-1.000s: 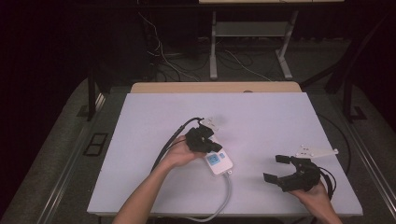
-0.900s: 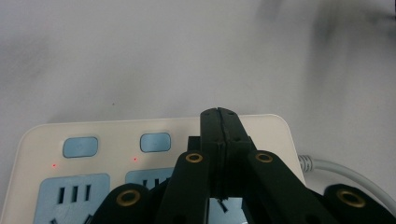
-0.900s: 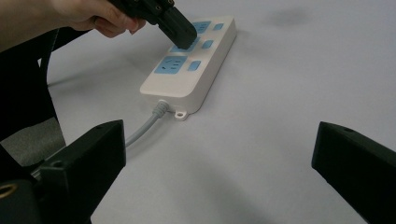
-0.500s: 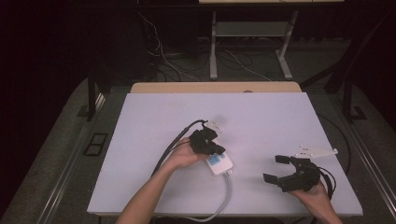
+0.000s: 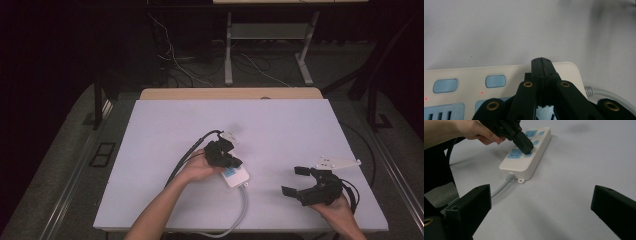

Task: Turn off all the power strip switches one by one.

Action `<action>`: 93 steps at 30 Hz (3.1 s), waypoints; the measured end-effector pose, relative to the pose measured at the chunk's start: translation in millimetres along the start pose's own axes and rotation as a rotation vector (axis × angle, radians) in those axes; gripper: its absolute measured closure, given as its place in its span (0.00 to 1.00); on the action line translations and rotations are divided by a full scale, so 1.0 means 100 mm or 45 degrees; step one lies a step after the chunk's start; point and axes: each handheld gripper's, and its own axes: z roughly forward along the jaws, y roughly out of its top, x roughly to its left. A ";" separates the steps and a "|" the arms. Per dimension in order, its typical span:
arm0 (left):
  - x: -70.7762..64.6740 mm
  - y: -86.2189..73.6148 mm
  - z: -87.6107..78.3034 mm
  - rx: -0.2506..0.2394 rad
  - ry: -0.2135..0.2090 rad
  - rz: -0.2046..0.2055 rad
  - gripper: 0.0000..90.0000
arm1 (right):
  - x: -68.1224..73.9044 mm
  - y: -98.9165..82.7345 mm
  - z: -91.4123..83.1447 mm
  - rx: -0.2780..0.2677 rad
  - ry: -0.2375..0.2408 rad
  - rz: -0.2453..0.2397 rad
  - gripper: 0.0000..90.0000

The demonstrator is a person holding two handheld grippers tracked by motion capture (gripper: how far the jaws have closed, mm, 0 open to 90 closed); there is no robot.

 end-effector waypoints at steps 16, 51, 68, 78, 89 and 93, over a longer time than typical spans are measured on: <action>0.03 -0.02 0.01 -0.009 -0.027 -0.024 1.00 | 0.00 0.00 -0.01 -0.008 -0.005 -0.003 0.03; -0.06 0.06 -0.12 0.023 0.008 0.036 0.99 | -0.01 0.00 -0.01 -0.009 -0.009 0.002 0.03; 0.01 0.15 -0.28 -0.002 0.044 0.038 0.99 | -0.01 0.00 -0.02 -0.011 -0.009 0.002 0.03; 0.07 0.20 -0.30 -0.005 0.062 0.033 0.99 | -0.02 0.00 -0.02 -0.010 -0.009 0.004 0.03; 0.16 0.16 -0.24 0.006 0.075 0.007 0.99 | -0.02 0.00 -0.02 -0.011 -0.008 0.004 0.03; 0.19 0.16 -0.23 0.016 0.081 0.007 0.99 | -0.02 0.00 -0.02 -0.011 -0.008 0.007 0.03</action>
